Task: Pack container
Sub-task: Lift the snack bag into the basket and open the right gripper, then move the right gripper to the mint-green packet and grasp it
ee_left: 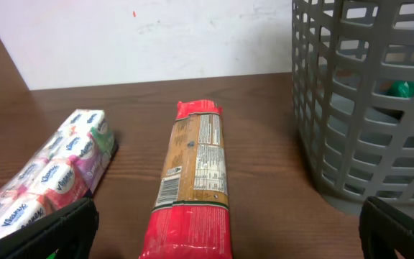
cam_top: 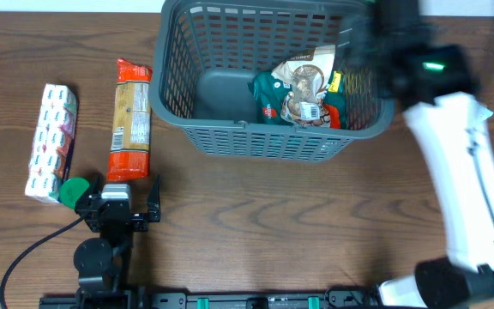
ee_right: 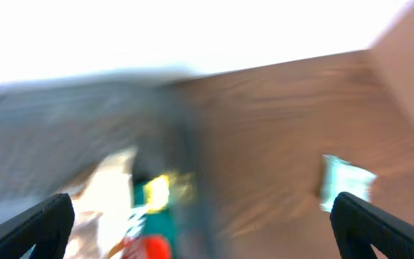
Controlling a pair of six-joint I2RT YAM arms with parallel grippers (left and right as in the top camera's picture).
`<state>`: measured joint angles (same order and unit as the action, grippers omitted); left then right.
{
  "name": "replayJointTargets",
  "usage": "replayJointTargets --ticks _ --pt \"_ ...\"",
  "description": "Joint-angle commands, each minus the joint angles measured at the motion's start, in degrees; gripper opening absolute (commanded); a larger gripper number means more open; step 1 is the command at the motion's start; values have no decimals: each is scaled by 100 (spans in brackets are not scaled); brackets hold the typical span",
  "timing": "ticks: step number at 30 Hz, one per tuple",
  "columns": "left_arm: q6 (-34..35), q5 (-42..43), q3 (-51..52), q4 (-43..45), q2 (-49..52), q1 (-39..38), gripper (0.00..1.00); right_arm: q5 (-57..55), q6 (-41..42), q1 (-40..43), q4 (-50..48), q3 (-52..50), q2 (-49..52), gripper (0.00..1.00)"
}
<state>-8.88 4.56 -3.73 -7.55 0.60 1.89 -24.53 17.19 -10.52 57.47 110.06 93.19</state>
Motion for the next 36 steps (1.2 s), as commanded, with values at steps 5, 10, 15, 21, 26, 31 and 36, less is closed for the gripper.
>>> replayJointTargets --ticks 5,10,15,21,26,31,36 --pt "-35 59 142 -55 -31 31 99 107 1370 1851 601 146 -284 99" --pt "-35 59 142 -55 -33 31 99 452 1410 2544 713 122 201 99" --pt "-35 61 142 -55 -33 31 98 601 1239 2761 595 122 876 99" --pt "-35 61 142 -55 -33 31 99 874 1237 2973 490 122 1762 99" --pt "-35 59 142 -55 -33 31 99 835 1362 3185 402 125 2277 99" --pt "-35 59 142 -55 -31 31 99 837 1561 3528 407 125 2487 99" --pt "-35 59 142 -55 -33 31 99 848 1556 3862 404 122 2594 99"
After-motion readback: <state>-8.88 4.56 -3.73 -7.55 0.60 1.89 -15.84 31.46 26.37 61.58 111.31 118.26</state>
